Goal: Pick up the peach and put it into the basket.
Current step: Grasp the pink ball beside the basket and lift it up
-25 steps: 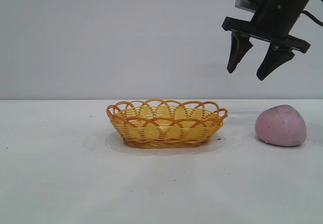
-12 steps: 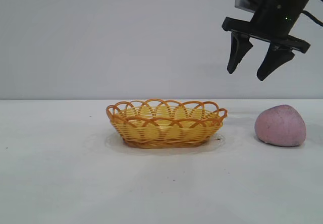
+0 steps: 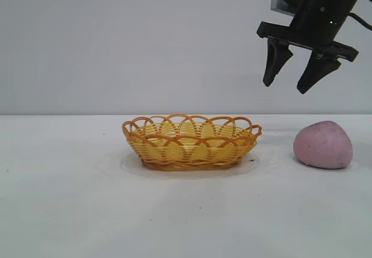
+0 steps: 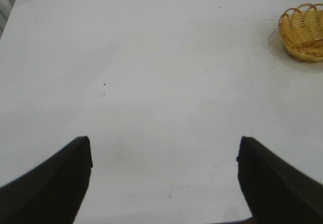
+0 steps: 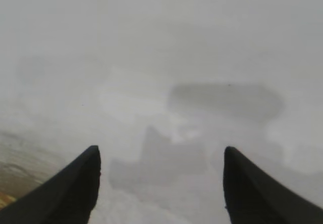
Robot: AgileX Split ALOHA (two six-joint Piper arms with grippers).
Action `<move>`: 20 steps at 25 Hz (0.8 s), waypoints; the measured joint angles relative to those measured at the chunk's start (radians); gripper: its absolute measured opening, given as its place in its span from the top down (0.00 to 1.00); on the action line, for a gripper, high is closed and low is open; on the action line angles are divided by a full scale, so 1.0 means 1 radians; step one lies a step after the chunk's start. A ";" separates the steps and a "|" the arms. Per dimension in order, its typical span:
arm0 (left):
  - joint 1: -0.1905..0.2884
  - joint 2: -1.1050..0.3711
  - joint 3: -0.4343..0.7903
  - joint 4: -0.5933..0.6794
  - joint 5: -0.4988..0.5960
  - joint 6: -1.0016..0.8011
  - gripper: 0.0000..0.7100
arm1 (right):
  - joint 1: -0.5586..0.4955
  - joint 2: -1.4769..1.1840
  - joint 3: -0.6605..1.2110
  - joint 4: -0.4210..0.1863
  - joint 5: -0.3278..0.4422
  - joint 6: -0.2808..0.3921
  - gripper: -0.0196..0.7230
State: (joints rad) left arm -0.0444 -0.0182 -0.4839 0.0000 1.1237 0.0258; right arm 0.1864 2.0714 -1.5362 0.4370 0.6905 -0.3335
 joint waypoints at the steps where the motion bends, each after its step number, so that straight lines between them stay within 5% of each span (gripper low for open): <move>1: 0.000 0.000 0.000 -0.001 0.000 0.000 0.20 | 0.000 0.000 0.000 0.000 0.000 -0.002 0.37; 10: 0.002 0.000 0.000 0.000 -0.002 -0.002 0.20 | 0.000 0.000 0.000 -0.001 0.018 -0.016 0.37; 20: 0.067 -0.002 0.000 -0.001 -0.002 -0.002 0.20 | 0.000 0.000 0.000 -0.006 0.038 -0.019 0.37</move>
State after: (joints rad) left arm 0.0226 -0.0198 -0.4839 -0.0006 1.1215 0.0234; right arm 0.1864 2.0714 -1.5362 0.4306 0.7285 -0.3521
